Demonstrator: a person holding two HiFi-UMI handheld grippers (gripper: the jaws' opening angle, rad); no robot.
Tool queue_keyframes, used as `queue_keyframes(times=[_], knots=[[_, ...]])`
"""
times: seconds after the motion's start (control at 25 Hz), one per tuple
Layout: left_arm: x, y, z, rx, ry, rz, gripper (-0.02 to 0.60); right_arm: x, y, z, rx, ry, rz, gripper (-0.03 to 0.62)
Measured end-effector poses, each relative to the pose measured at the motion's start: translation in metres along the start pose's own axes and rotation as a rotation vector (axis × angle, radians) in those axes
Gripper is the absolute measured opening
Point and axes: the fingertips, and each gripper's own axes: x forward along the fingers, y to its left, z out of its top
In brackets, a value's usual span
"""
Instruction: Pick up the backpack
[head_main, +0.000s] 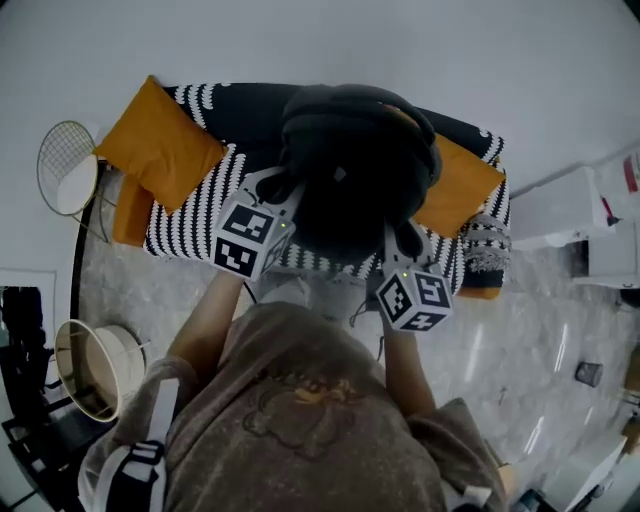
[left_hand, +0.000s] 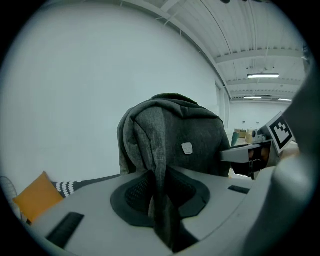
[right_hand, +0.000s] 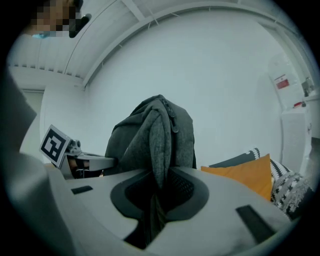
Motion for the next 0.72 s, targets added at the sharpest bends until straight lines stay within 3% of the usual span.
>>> queue_keyframes(times=[0.36,0.52,0.72], knots=[[-0.083,-0.065,-0.029,-0.126,-0.015,0.105,0.060,-0.083,0.023,-0.008,-0.059,0.031,0.138,0.051],[-0.120,-0.085,-0.035,-0.137,-0.019,0.140,0.060,-0.114,0.040,-0.012,-0.068,0.048,0.188,0.051],[-0.155,-0.105,-0.043,-0.132,-0.030,0.141,0.060,-0.145,0.054,-0.023,-0.045,0.037,0.182,0.051]])
